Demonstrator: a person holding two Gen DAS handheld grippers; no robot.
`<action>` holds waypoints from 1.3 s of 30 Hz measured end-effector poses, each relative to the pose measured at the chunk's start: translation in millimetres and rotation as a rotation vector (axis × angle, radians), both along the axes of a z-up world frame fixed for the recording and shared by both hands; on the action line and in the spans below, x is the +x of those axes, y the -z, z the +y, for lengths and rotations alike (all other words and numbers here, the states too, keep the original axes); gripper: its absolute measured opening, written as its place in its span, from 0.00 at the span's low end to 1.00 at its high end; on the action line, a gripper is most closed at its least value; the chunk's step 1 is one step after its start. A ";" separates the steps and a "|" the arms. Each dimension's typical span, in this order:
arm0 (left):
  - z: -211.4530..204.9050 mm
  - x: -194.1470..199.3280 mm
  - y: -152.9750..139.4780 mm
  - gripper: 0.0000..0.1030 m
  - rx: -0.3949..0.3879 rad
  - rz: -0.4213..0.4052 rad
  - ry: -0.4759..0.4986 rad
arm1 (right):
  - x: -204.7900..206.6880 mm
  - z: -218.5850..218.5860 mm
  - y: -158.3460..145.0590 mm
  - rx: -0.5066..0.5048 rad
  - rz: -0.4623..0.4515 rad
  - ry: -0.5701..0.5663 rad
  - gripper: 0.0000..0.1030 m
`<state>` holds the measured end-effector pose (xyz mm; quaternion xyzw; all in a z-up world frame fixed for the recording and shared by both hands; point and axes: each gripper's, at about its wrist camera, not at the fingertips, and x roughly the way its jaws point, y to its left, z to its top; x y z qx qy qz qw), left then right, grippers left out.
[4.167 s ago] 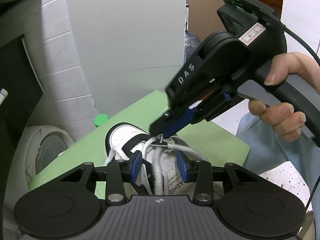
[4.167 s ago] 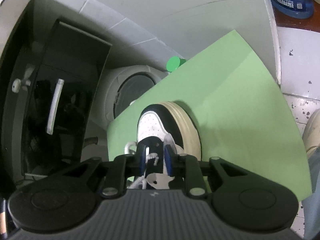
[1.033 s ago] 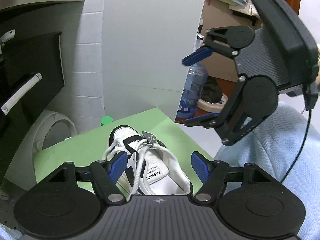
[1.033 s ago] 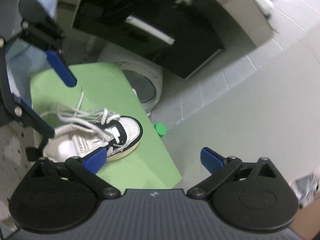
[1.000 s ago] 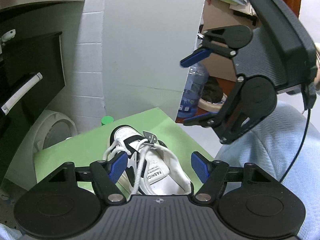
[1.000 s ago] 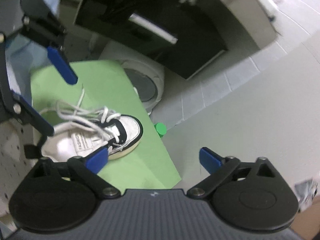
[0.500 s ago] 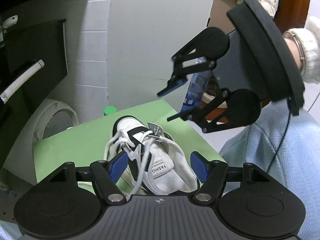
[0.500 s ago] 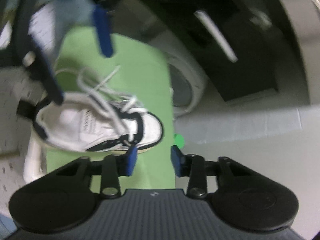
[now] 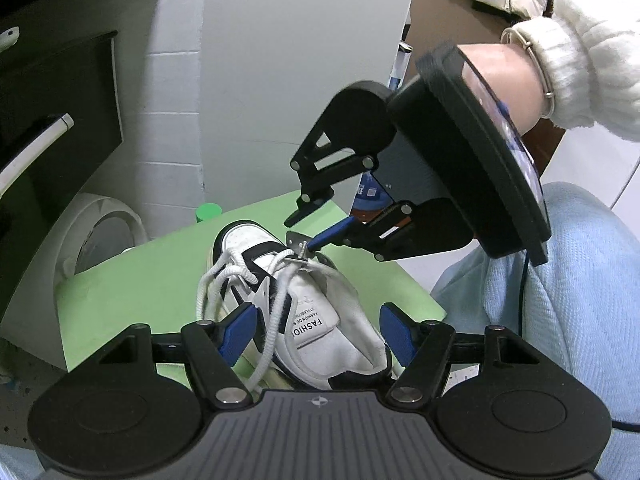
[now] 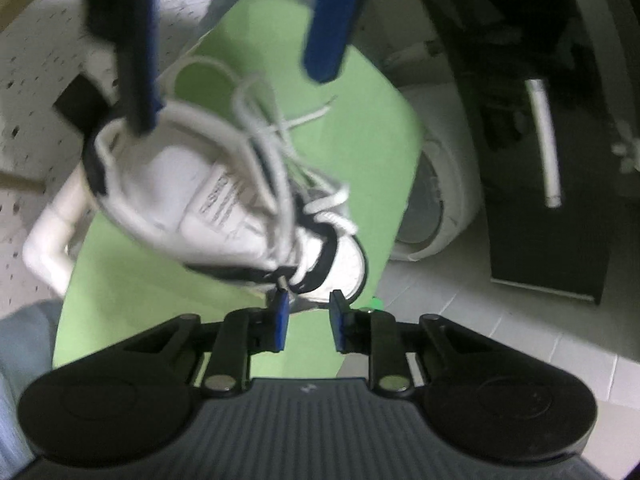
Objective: Lace up shoes with both hands
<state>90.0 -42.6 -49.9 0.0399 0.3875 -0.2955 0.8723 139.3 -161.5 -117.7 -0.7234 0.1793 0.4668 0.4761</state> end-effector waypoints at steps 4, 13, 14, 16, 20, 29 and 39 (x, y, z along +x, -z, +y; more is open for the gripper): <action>-4.0 1.2 1.6 0.64 0.007 0.008 0.012 | -2.3 1.3 10.2 -0.032 -0.012 -0.042 0.23; -14.8 4.3 9.9 0.64 0.014 0.027 0.064 | -12.7 -1.7 25.1 -0.074 -0.094 -0.190 0.08; -15.8 4.8 11.0 0.64 0.012 0.030 0.070 | -12.3 -2.0 26.5 -0.075 -0.094 -0.194 0.07; -17.6 5.8 13.1 0.64 0.008 0.035 0.082 | -11.5 -0.8 29.1 -0.080 -0.095 -0.198 0.07; -26.3 7.9 21.9 0.64 0.007 0.066 0.134 | -11.7 4.5 33.0 -0.092 -0.091 -0.204 0.08; -37.7 13.8 42.6 0.64 0.038 0.129 0.182 | 28.1 16.6 13.8 0.130 0.110 0.260 0.06; -49.0 13.1 56.0 0.64 0.069 0.162 0.230 | 62.6 -18.9 -5.9 0.635 0.331 1.015 0.06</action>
